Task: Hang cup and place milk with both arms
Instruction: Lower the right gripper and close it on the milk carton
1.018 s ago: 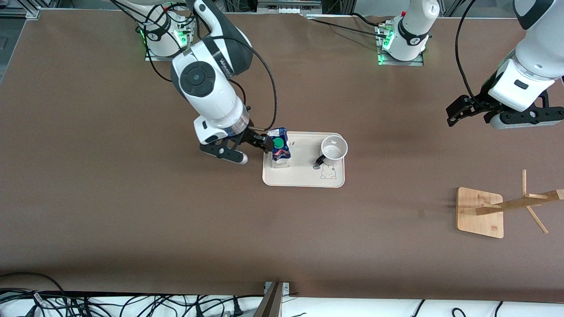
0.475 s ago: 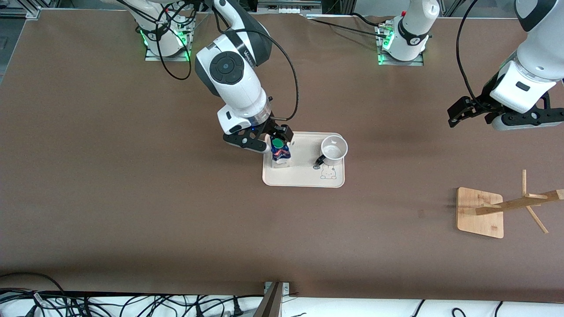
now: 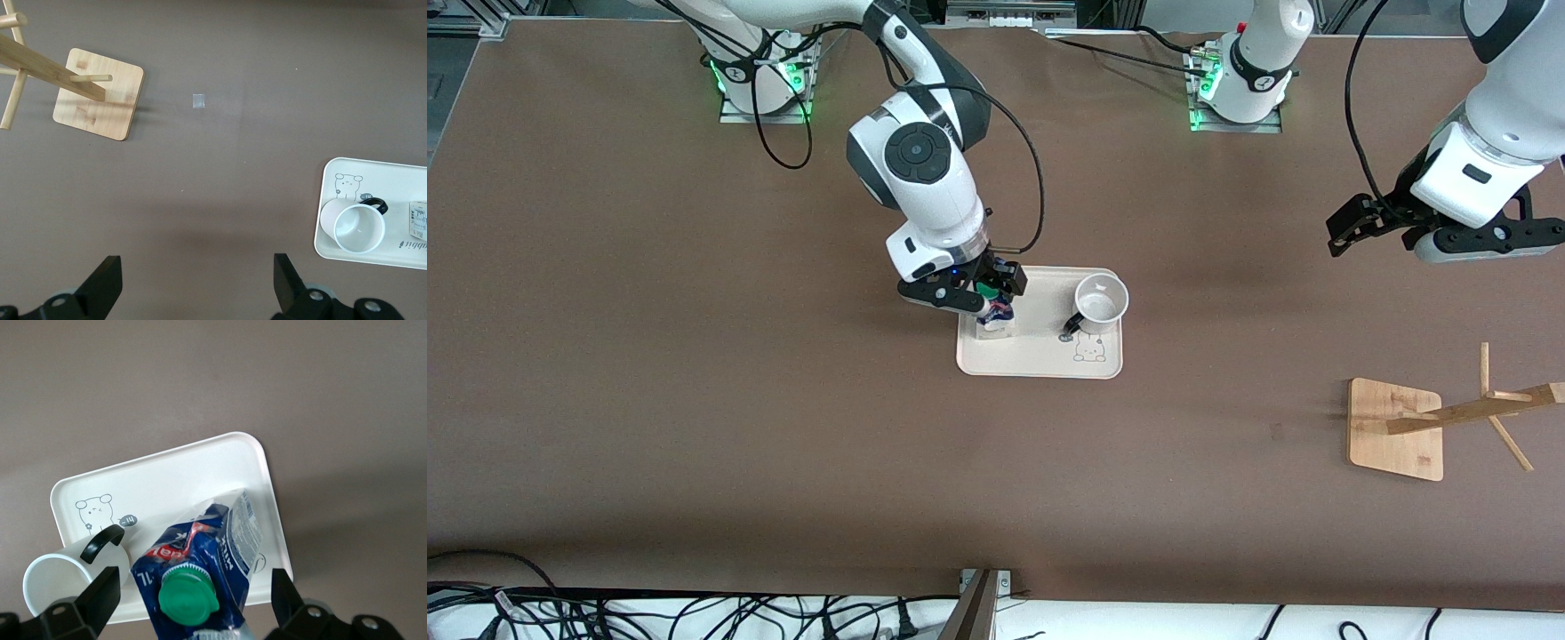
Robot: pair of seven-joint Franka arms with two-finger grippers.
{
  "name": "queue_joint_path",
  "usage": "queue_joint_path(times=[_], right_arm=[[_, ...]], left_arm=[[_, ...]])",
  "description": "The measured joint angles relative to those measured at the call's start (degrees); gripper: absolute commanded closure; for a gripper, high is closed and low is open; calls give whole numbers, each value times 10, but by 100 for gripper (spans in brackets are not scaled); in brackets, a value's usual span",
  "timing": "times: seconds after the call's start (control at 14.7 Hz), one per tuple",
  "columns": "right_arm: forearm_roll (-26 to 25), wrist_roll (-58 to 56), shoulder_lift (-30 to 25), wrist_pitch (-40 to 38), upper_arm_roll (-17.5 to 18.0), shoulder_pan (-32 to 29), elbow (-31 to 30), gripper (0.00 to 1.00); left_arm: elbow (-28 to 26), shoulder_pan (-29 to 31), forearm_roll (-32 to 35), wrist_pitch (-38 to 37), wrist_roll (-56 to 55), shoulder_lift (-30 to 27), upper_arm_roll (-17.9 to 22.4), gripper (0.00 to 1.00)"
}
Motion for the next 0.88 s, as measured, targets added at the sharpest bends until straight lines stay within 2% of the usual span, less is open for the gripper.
queue_joint_path(times=[0.88], right_arm=[[-3, -55, 7, 10, -2, 2, 0, 0]], left_arm=[[1, 5, 0, 0, 0, 1, 2, 0]])
